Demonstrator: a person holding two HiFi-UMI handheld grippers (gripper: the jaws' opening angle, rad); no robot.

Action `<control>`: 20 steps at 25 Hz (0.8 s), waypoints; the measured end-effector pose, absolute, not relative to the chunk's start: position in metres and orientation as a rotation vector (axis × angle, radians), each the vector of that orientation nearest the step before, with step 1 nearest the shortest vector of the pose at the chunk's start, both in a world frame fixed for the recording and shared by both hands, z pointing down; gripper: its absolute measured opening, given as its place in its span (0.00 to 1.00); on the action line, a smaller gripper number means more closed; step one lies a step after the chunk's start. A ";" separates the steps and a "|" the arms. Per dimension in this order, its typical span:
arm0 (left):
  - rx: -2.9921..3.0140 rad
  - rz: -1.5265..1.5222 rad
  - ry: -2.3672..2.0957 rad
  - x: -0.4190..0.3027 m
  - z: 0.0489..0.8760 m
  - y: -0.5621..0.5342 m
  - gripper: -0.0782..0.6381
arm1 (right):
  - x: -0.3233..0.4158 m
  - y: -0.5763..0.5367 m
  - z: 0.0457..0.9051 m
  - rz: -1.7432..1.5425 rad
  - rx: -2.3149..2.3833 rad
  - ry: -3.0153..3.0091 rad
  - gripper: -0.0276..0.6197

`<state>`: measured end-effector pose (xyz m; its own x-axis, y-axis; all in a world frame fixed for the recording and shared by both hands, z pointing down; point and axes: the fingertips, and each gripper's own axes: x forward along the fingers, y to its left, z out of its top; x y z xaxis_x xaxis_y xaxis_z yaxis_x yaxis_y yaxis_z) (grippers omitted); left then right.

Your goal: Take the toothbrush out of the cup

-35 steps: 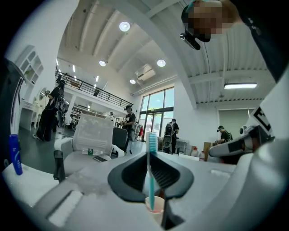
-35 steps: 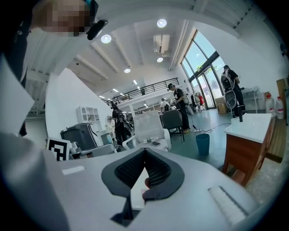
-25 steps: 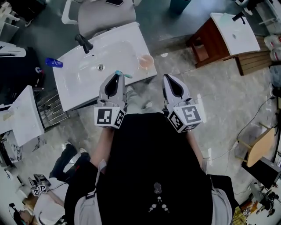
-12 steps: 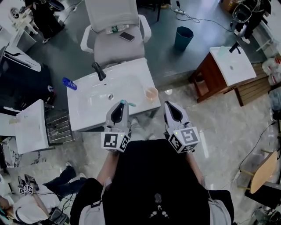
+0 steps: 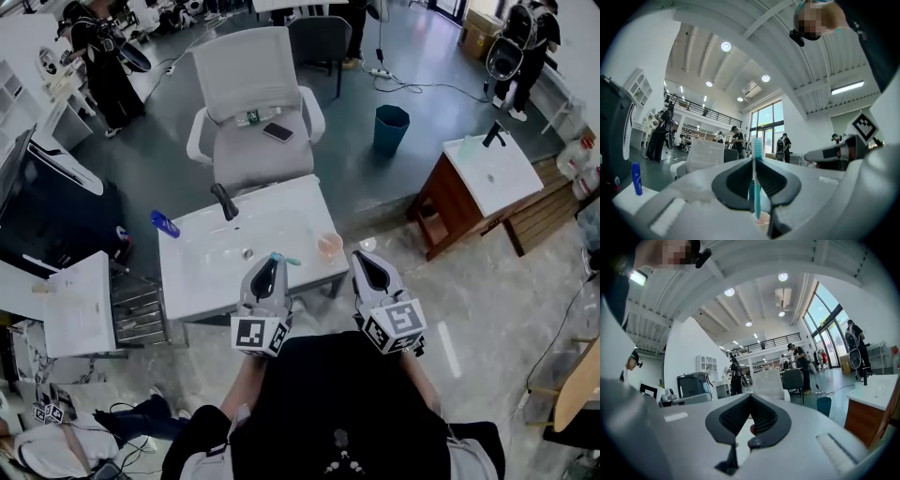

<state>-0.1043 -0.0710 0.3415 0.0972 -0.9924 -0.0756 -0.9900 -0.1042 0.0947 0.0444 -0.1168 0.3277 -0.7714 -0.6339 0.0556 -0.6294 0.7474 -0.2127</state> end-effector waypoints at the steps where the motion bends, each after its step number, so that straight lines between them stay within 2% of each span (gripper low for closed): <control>1: 2.317 -0.186 -2.090 -0.102 0.341 -0.071 0.15 | 0.045 -0.117 0.328 -0.343 -1.051 2.918 0.05; 20: 2.358 -0.174 -2.098 -0.087 0.331 -0.081 0.15 | 0.052 -0.125 0.324 -0.313 -1.022 2.905 0.04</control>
<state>-0.0872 -0.0807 0.3314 0.1128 -0.9891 -0.0950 -0.9912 -0.1187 0.0587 0.0519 -0.1249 0.3238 -0.7811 -0.6240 0.0236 -0.6147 0.7617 -0.2047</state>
